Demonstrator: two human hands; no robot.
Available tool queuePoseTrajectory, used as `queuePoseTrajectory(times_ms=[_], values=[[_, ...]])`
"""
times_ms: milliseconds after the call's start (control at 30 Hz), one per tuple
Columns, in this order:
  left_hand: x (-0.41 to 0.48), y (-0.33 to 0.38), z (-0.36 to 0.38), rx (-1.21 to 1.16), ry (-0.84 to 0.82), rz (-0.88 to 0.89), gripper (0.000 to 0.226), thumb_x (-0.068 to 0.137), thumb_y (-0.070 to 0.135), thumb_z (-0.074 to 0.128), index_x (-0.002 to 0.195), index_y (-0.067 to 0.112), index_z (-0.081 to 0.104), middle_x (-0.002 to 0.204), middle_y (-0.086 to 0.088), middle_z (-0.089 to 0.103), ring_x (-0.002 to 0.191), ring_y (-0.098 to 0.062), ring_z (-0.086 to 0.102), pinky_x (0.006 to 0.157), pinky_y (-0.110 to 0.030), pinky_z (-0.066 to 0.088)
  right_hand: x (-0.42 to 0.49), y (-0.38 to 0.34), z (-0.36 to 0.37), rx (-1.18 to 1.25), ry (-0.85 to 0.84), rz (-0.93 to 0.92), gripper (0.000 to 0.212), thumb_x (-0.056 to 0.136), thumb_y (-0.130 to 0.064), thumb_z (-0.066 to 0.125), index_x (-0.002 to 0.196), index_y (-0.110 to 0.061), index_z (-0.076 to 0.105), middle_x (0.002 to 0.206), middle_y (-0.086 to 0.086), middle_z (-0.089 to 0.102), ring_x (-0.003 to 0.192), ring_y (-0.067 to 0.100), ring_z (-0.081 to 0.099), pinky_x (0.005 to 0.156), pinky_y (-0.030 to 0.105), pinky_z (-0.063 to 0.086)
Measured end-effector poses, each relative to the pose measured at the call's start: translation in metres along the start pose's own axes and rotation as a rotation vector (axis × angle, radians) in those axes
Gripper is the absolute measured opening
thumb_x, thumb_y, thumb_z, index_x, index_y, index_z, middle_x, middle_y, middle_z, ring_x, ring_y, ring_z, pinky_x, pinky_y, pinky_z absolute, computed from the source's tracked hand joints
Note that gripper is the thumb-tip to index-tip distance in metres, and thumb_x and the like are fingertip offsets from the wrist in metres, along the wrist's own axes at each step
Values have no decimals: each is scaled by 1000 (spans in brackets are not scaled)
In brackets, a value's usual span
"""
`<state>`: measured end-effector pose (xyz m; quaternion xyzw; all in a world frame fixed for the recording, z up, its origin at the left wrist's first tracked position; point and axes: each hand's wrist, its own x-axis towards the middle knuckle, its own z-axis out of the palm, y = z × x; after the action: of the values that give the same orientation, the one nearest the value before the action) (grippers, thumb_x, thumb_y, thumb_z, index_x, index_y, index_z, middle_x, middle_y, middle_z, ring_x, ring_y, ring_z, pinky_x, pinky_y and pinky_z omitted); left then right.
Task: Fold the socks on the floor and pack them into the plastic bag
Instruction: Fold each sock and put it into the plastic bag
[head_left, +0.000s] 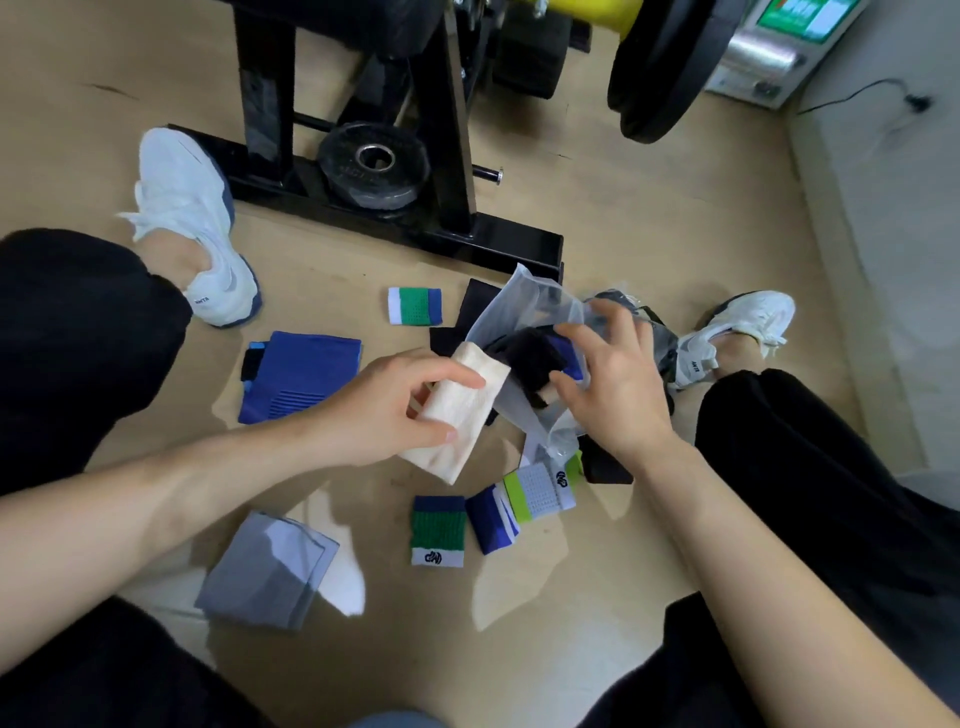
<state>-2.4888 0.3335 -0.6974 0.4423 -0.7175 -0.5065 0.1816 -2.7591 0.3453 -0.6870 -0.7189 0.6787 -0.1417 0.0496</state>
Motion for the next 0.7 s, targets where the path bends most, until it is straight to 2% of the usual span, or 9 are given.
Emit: queuePoseTrajectory(times_ms=[133,300,400,467,500,600,700], values=[[4,-3,0,-1,21,-2,55,80,14,82,121,46,64,115,11,56,96,-1,56,74,-12,47,10,9,5,123,-128,85,52,85,-5,67,136,-15,56,140,3,46,107,28,61,91,40,52],[18,-2,3,19,52,13,56,81,12,81,126,39,63,118,8,55,97,-4,58,73,-12,48,3,16,-2,197,-91,97,67,80,8,61,143,-10,50,138,3,52,119,24,57,102,36,47],[39,1,13,54,70,41,56,81,11,79,130,32,62,115,3,55,93,-7,57,77,-21,50,1,19,-9,207,-101,94,71,81,6,64,147,-11,45,141,0,49,98,20,64,97,37,51],[60,-1,26,61,96,49,54,82,13,78,131,29,62,114,0,57,84,-6,54,75,-28,46,-1,20,-12,199,-123,84,73,82,3,68,149,-12,42,143,0,48,82,13,61,93,33,51],[72,-1,34,43,104,49,53,83,14,77,132,28,62,115,-1,58,81,-4,52,75,-28,44,-1,21,-13,197,-128,83,74,82,2,69,150,-12,41,144,0,47,80,11,59,92,29,50],[107,4,61,-45,98,18,52,87,19,75,137,26,60,127,3,60,75,-1,54,75,-24,45,-1,22,-15,208,-132,83,78,82,1,72,151,-11,38,146,1,46,99,12,54,91,12,37],[133,3,87,-83,82,-50,53,89,22,74,138,28,58,126,8,63,78,0,59,69,-9,47,-1,26,-17,226,-130,80,83,80,1,74,152,-10,35,147,2,44,109,11,46,90,8,30]])
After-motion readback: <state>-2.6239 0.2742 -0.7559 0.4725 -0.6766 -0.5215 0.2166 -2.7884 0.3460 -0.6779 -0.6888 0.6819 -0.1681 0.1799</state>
